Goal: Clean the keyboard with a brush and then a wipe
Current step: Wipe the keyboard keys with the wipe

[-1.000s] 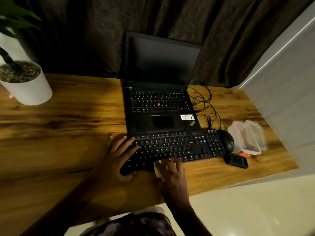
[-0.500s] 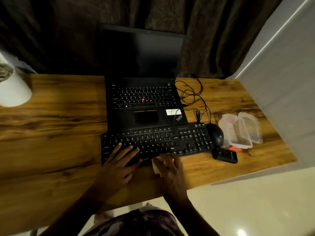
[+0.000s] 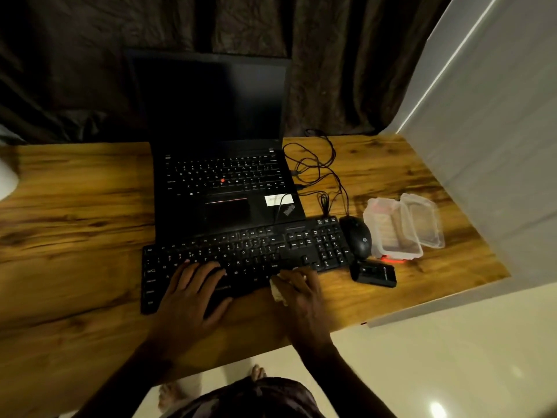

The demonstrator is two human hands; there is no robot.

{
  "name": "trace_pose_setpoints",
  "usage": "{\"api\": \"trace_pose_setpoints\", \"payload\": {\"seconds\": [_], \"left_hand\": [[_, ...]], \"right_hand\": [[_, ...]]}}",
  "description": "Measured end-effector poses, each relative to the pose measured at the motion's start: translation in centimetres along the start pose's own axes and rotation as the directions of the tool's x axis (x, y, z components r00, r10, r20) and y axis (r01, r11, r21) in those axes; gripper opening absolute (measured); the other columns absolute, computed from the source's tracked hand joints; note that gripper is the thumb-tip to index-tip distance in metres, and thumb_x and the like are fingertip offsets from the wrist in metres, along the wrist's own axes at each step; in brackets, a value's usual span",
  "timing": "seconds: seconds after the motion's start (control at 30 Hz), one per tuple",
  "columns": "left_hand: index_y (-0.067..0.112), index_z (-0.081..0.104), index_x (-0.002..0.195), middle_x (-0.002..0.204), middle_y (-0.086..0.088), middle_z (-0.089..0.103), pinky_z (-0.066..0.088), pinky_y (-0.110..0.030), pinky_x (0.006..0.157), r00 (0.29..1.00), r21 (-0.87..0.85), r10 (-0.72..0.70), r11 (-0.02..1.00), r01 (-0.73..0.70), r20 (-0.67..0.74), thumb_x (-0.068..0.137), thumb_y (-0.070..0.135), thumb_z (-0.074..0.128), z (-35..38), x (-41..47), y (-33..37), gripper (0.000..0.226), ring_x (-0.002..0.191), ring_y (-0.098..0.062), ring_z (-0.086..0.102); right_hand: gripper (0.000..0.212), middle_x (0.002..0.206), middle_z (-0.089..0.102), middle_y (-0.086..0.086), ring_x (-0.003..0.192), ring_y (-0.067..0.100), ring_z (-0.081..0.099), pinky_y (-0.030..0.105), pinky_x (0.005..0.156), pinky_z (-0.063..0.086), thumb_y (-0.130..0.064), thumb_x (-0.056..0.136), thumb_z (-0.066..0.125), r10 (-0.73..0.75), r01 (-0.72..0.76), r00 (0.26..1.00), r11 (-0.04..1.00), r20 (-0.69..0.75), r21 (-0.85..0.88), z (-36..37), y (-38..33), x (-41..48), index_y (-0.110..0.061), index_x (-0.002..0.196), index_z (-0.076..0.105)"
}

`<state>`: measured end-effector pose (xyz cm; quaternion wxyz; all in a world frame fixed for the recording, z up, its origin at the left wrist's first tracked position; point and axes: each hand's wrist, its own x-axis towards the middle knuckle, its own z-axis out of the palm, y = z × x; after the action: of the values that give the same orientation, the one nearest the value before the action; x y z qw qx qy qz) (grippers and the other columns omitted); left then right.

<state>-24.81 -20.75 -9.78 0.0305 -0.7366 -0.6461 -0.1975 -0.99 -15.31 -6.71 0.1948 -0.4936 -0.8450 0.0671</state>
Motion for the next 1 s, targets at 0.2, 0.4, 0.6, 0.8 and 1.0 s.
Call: {"api": "trace_pose_setpoints", "payload": {"seconds": [0.2,0.4,0.6,0.8,1.0], "left_hand": [[0.013,0.059,0.135,0.149,-0.010,0.047,0.020,-0.048,0.120,0.996,0.021,-0.021,1.000,0.019,0.086,0.095,0.056,0.039,0.0,0.0,0.2,0.062,0.138,-0.030,0.041],[0.016,0.050,0.144,0.158,-0.007,0.035,0.023,-0.051,0.119,0.994,0.018,-0.006,1.000,0.004,0.105,0.096,0.056,0.038,-0.1,0.2,0.2,0.064,0.147,-0.025,0.030],[0.019,0.048,0.145,0.158,-0.004,0.034,0.017,-0.044,0.122,0.996,0.008,-0.020,1.000,0.019,0.092,0.096,0.059,0.038,-0.4,0.2,0.5,0.065,0.148,-0.021,0.027],[0.018,0.050,0.144,0.158,-0.005,0.036,0.022,-0.046,0.120,0.996,0.001,-0.034,0.999,0.034,0.086,0.094,0.059,0.040,-0.5,0.2,0.5,0.066,0.148,-0.021,0.028],[0.019,0.048,0.145,0.158,-0.004,0.034,0.026,-0.050,0.118,0.994,0.016,-0.038,0.999,0.037,0.098,0.094,0.061,0.040,-0.4,0.1,0.4,0.067,0.149,-0.020,0.027]], "right_hand": [[0.055,0.111,0.069,0.004,0.107,0.024,0.045,0.031,0.070,0.054,-0.002,0.059,0.086,0.086,-0.086,0.995,0.996,-0.049,0.011,-1.5,1.4,0.8,-0.012,0.110,0.069],[0.030,0.106,0.067,0.001,0.105,0.021,0.043,0.026,0.069,0.049,-0.022,0.074,0.068,0.027,-0.027,1.000,0.998,-0.005,0.059,-0.7,1.0,0.8,-0.017,0.104,0.068],[0.051,0.111,0.065,0.004,0.101,0.026,0.049,0.022,0.069,0.038,0.002,0.056,0.082,0.159,-0.158,0.986,0.987,-0.041,0.030,-2.1,4.0,0.3,-0.015,0.103,0.071],[0.045,0.111,0.065,0.004,0.106,0.025,0.044,0.030,0.079,0.045,-0.008,0.059,0.080,0.021,-0.021,1.000,1.000,0.001,0.010,-1.5,3.5,0.3,-0.015,0.103,0.071],[0.051,0.112,0.066,0.002,0.103,0.026,0.048,0.028,0.071,0.049,0.005,0.059,0.077,0.172,-0.172,0.985,0.984,-0.011,0.046,-3.0,6.1,0.6,-0.016,0.105,0.070]]}}
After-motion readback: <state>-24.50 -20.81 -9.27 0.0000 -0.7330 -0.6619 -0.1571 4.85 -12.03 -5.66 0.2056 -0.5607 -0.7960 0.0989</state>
